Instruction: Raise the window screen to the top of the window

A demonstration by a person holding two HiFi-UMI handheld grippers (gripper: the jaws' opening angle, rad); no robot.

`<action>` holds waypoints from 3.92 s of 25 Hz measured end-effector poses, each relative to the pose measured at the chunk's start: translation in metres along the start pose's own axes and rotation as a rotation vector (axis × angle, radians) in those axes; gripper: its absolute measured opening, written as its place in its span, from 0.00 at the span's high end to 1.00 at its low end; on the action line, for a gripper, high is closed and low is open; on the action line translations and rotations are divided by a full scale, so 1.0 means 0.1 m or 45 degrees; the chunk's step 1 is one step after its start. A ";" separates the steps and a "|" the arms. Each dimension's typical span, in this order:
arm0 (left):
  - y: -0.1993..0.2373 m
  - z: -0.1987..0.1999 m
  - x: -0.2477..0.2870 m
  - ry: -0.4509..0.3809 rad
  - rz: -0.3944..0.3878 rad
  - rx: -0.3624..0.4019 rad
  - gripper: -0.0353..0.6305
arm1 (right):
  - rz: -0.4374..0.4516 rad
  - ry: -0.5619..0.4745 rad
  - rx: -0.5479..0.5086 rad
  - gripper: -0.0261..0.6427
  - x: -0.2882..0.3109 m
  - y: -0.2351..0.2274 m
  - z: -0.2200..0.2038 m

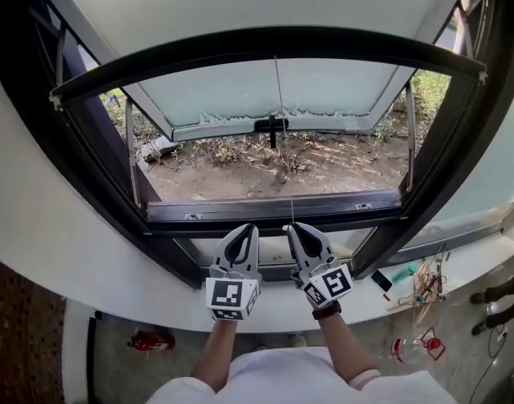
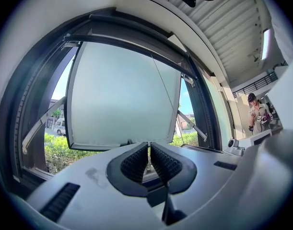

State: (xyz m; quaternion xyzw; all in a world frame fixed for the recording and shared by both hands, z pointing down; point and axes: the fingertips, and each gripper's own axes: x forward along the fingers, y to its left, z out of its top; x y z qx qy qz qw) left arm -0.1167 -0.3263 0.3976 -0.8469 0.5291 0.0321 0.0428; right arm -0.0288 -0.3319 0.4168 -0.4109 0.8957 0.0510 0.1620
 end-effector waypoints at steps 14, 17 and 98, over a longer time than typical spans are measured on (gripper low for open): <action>0.06 0.28 0.15 -0.047 0.002 -0.002 0.92 | 0.014 -0.055 -0.051 0.96 0.26 0.05 0.30; 0.04 0.32 0.17 -0.058 -0.007 0.000 0.92 | 0.010 -0.045 -0.049 0.96 0.38 0.03 0.32; -0.32 -0.16 0.28 0.033 -0.089 -0.073 0.92 | -0.371 0.374 -0.166 0.96 -0.27 -0.30 0.18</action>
